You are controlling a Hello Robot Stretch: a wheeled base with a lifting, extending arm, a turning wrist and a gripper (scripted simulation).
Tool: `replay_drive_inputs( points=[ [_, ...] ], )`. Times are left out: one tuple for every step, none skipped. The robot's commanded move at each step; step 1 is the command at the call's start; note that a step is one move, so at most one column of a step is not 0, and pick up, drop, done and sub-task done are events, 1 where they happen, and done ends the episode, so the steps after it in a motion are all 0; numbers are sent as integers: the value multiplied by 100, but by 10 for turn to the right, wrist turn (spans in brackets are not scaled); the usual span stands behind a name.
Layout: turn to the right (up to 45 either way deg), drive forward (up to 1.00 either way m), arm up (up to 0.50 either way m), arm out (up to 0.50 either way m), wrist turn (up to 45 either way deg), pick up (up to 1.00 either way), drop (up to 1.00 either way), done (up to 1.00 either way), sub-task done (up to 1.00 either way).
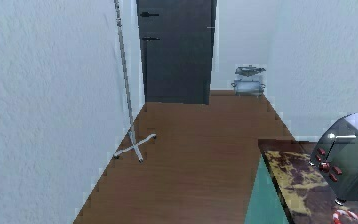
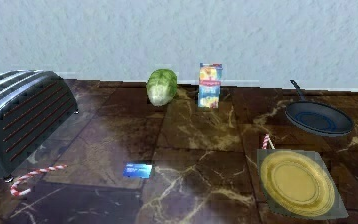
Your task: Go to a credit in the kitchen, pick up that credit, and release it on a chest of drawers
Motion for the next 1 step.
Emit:
replay_drive_inputs(
  points=[
    [0, 0, 50, 0, 0, 0, 0, 0, 0]
  ],
)
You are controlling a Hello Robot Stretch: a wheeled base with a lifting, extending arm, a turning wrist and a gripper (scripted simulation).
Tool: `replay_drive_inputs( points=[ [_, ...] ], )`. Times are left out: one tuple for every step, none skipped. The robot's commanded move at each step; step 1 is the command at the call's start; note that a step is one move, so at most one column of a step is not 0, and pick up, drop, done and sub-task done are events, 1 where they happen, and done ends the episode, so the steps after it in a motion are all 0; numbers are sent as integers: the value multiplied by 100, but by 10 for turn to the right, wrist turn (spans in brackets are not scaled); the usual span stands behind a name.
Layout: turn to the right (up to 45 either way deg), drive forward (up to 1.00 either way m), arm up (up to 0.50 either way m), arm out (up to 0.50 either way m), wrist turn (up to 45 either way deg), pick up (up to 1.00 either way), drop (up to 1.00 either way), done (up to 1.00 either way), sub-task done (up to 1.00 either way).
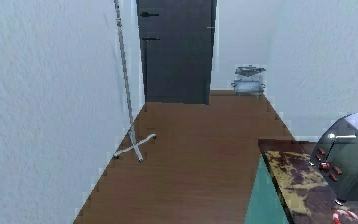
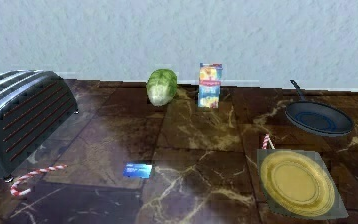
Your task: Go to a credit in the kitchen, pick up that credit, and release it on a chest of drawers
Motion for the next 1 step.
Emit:
replay_drive_inputs(
  points=[
    [0, 0, 38, 0, 0, 0, 0, 0, 0]
  ],
)
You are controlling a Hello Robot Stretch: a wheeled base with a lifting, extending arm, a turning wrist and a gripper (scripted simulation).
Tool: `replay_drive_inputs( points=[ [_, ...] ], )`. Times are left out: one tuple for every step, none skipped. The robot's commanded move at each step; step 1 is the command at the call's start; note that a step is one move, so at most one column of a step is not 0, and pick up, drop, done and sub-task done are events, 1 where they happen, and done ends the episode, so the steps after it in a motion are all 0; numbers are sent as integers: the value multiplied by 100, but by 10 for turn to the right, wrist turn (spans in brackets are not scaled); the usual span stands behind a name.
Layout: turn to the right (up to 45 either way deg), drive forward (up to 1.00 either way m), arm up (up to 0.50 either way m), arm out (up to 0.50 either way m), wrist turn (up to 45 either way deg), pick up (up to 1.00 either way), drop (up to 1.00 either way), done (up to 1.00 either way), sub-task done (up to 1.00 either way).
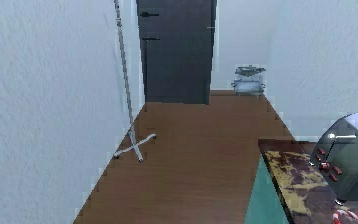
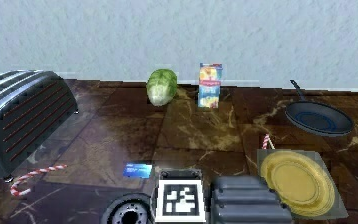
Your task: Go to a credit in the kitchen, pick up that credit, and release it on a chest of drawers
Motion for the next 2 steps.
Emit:
replay_drive_inputs(
  points=[
    [0, 0, 0, 14, 0, 0, 0, 0, 0],
    [0, 0, 0, 0, 450, 0, 0, 0, 0]
  ],
)
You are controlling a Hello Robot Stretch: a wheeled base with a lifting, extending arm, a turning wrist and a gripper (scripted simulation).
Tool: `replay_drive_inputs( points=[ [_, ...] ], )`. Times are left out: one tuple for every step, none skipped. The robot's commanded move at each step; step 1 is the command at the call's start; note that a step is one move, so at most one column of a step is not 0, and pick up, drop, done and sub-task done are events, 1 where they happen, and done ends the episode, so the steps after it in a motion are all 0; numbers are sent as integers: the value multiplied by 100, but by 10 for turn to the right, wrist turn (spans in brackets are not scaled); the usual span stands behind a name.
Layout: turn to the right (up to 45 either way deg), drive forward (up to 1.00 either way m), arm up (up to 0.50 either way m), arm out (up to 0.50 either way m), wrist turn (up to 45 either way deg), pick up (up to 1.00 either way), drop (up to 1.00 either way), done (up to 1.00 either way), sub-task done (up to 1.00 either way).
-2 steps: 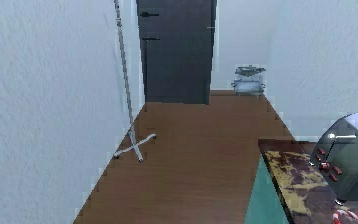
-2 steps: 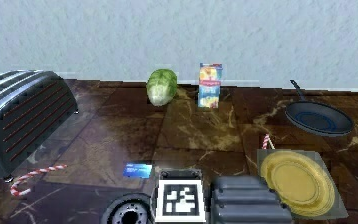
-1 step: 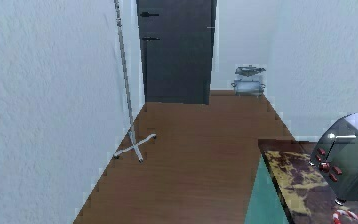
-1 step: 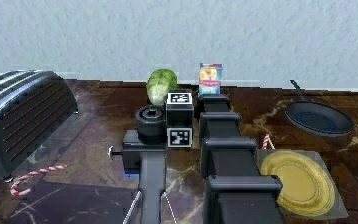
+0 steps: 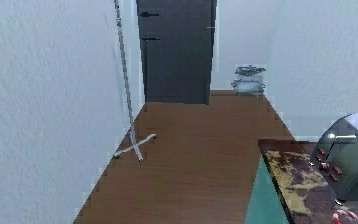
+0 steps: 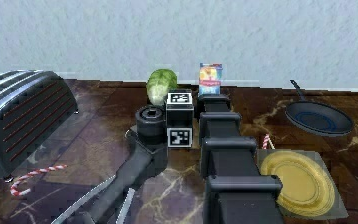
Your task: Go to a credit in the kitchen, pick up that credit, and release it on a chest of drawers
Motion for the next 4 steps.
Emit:
replay_drive_inputs(
  points=[
    [0, 0, 0, 0, 450, 0, 0, 0, 0],
    [0, 0, 0, 0, 450, 0, 0, 0, 0],
    [0, 0, 0, 0, 270, 0, 0, 0, 0],
    [0, 0, -16, 0, 0, 0, 0, 0, 0]
  ],
)
